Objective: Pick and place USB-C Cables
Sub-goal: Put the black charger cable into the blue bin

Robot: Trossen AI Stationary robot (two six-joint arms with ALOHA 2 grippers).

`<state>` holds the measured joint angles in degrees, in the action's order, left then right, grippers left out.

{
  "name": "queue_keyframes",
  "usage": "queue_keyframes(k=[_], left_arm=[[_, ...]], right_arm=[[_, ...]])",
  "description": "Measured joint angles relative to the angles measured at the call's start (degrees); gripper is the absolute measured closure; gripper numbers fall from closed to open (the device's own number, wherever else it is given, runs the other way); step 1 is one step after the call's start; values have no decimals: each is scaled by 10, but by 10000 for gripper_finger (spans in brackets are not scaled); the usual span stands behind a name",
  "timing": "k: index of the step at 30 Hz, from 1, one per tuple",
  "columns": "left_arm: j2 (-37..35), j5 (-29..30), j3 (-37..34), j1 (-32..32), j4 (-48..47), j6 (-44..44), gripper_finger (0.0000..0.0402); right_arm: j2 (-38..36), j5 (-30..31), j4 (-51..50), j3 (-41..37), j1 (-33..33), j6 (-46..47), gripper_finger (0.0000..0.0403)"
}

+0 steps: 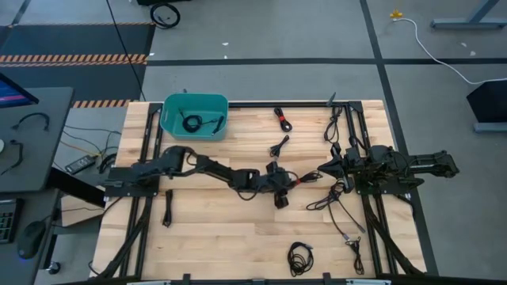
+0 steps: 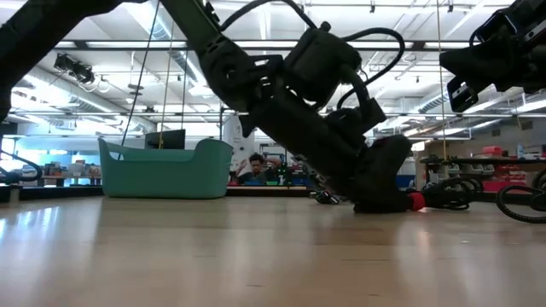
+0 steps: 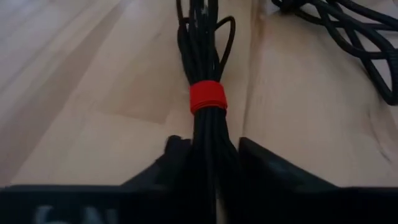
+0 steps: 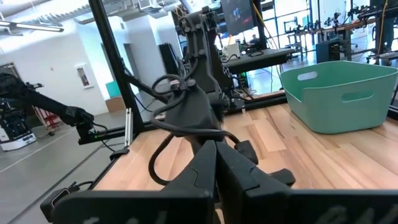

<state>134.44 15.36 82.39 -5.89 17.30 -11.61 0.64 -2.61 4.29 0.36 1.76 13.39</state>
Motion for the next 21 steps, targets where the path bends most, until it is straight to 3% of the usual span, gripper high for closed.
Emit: queue_keyframes(k=[3, 6, 8, 12, 16, 21], left_arm=[[-17, 1, -1, -2, -44, -16, 345], [-54, 19, -3, -2, -138, -33, 351], [-91, 60, -5, -11, -224, -43, 351], [-197, 198, -4, -41, -432, -100, 351], [-299, 288, -4, -77, -674, -260, 351], [-402, 318, -3, -85, -969, -523, 351]], right_arm=[[0, 0, 0, 0, 0, 0, 390], [0, 0, 0, 0, 0, 0, 390], [0, 0, 0, 0, 0, 0, 390], [0, 0, 2, 0, 0, 0, 390], [0, 0, 4, 0, 0, 0, 390], [0, 0, 3, 0, 0, 0, 390]])
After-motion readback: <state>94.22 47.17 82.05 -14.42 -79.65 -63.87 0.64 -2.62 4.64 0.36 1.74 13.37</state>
